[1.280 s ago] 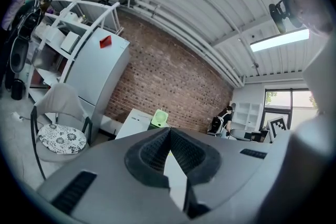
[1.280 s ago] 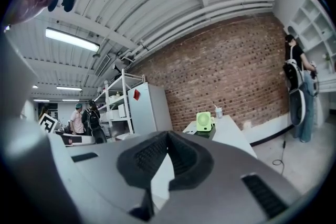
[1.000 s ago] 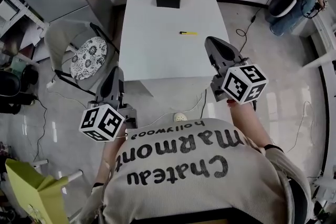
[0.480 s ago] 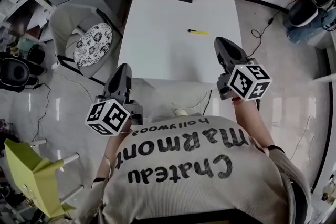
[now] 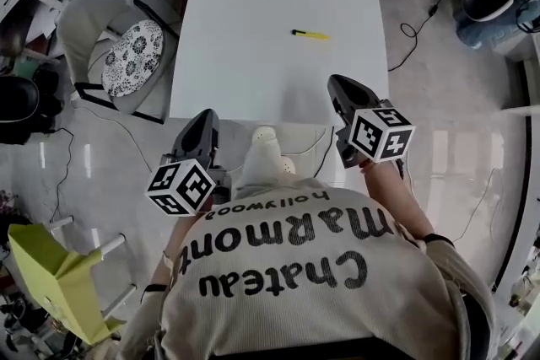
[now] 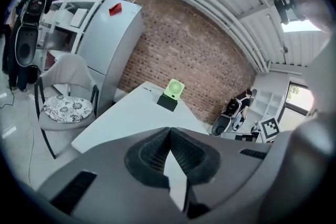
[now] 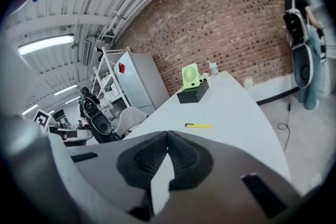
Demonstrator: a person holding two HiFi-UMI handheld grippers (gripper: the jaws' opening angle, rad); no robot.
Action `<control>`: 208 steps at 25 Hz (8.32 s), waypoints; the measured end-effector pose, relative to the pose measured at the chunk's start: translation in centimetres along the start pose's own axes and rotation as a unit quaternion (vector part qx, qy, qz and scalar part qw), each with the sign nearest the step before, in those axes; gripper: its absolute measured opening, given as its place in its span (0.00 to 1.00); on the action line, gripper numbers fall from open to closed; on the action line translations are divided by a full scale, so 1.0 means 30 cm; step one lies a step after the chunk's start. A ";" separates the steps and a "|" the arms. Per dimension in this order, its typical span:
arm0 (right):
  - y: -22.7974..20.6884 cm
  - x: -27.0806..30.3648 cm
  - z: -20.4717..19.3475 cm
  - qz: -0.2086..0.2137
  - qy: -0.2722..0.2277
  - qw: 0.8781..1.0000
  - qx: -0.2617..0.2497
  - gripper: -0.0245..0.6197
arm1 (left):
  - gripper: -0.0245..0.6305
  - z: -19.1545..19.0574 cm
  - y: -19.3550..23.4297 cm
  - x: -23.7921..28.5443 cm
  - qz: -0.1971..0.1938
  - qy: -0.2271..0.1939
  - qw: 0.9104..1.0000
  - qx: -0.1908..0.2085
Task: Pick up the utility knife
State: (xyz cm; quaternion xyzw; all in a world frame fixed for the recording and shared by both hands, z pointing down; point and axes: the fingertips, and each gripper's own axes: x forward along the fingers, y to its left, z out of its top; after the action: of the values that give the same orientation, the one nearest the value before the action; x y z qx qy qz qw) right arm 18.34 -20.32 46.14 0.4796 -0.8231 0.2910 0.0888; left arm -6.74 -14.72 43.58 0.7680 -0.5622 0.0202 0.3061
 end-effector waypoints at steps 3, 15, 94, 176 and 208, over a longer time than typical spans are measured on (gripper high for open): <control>-0.017 0.041 -0.046 0.000 0.022 1.000 0.008 0.04 | 0.04 -0.027 0.017 0.039 0.000 0.018 1.000 -0.002; -0.109 0.227 -0.012 -0.012 0.047 0.998 0.038 0.04 | 0.04 0.045 0.176 0.145 0.018 0.030 0.999 -0.028; -0.268 0.663 -0.098 -0.056 0.340 0.919 -0.193 0.21 | 0.04 0.176 0.448 0.278 0.048 0.019 0.995 -0.085; 0.552 0.083 0.272 0.092 -0.098 0.991 0.003 0.13 | 0.04 0.338 0.052 -0.197 -0.038 -0.124 0.991 0.013; 0.983 -0.074 0.021 -0.058 -0.158 0.986 -0.011 0.13 | 0.04 0.357 0.223 -0.543 -0.169 -0.076 0.980 0.073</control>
State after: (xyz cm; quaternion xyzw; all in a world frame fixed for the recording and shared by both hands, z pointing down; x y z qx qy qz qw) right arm -5.22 -8.11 33.09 0.5653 -0.8008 0.1966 -0.0207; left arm -21.95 -7.35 31.77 0.8716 -0.4426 -0.0496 0.2046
